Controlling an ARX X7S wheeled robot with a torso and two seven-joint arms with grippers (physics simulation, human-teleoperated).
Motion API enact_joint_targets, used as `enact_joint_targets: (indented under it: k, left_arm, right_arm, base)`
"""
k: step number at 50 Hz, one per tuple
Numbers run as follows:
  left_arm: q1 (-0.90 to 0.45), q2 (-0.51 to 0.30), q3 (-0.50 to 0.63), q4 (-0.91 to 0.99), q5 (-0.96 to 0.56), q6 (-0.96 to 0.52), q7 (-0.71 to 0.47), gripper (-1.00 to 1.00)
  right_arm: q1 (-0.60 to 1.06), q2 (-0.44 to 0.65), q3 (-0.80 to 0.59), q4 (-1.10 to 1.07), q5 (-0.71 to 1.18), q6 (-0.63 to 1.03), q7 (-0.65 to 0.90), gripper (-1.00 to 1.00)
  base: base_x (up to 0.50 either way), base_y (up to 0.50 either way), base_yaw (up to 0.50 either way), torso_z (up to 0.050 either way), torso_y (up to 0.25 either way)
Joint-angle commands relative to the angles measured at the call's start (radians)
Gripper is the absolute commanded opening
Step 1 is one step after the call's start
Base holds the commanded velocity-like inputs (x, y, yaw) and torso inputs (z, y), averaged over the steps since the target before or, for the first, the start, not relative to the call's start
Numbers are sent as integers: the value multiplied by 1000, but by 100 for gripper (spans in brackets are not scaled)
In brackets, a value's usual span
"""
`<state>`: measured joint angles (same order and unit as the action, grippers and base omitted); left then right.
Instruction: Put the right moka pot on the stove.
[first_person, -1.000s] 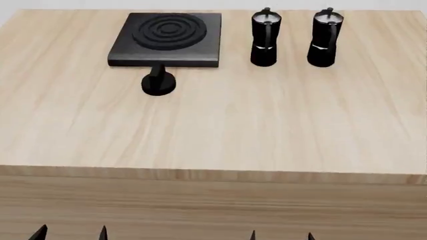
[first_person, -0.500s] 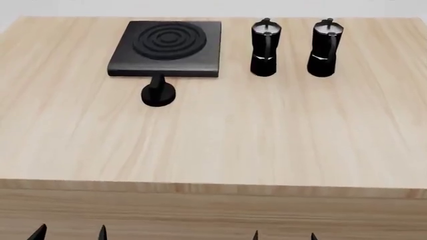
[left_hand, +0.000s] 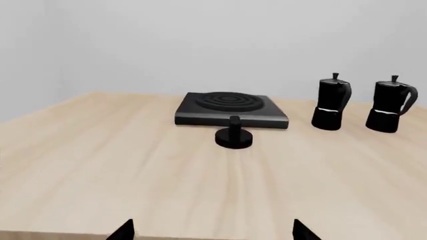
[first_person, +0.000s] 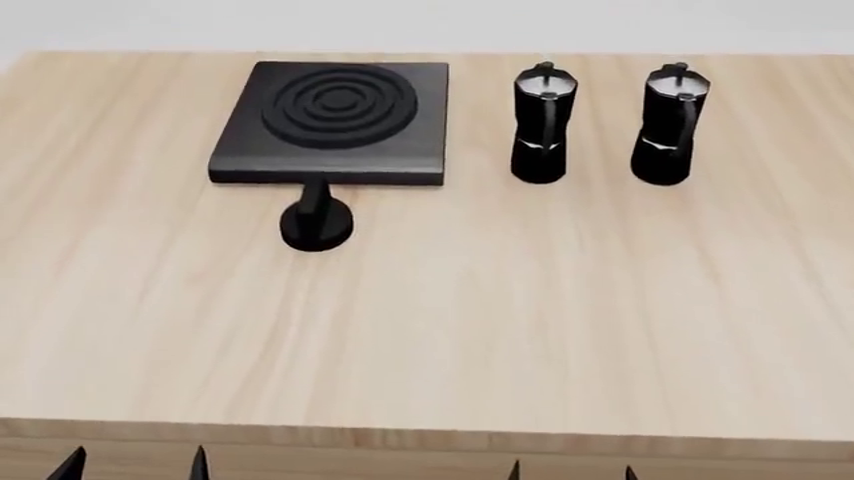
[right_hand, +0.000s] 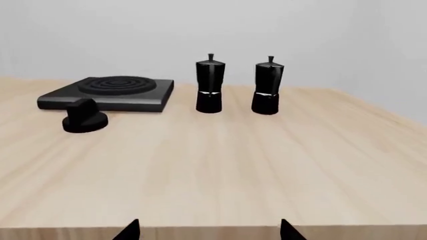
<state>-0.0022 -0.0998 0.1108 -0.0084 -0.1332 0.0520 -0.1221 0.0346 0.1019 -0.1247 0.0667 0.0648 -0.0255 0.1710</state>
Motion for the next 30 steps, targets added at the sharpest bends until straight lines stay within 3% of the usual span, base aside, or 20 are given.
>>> enact_joint_targets:
  k: [1,30]
  left_arm:
    - [-3,-9,9,-3,-13,1,-20,100]
    - [-8,-31,39,-14,-29,15,-47,100]
  right_arm:
    - [2,10,-13,3,5,-5,18,100]
    - [10,31,-36,16,29,-13,42,100]
  base:
    - [168,113,0,0,0]
    - [129,112,0,0,0]
